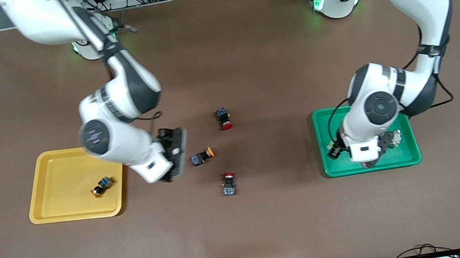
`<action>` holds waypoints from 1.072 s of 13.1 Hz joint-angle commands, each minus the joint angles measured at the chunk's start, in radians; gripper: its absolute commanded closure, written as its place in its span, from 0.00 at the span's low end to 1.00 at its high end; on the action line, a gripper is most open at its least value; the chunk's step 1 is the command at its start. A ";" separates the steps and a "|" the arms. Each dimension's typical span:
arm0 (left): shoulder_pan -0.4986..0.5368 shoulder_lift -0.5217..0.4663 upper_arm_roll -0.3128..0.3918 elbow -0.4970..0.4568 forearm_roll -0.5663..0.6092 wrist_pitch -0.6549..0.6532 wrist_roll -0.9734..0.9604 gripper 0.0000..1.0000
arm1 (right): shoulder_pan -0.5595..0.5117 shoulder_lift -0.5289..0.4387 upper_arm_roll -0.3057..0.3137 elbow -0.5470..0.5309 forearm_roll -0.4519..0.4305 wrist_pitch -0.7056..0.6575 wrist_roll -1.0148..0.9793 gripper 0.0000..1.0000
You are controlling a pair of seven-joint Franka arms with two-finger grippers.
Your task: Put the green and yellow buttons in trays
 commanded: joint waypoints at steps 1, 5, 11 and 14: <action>0.049 0.018 -0.006 -0.022 0.018 -0.005 0.022 1.00 | 0.053 0.056 -0.014 0.001 -0.050 0.081 -0.023 0.00; 0.089 0.040 -0.005 -0.028 0.018 -0.003 0.036 0.50 | 0.104 0.126 -0.014 -0.008 -0.179 0.153 -0.022 0.00; 0.108 -0.092 -0.013 -0.016 0.012 -0.084 0.169 0.00 | 0.104 0.165 -0.013 -0.094 -0.323 0.355 -0.046 0.00; 0.157 -0.170 -0.025 0.014 0.005 -0.161 0.334 0.00 | 0.104 0.185 -0.011 -0.097 -0.316 0.346 -0.034 0.00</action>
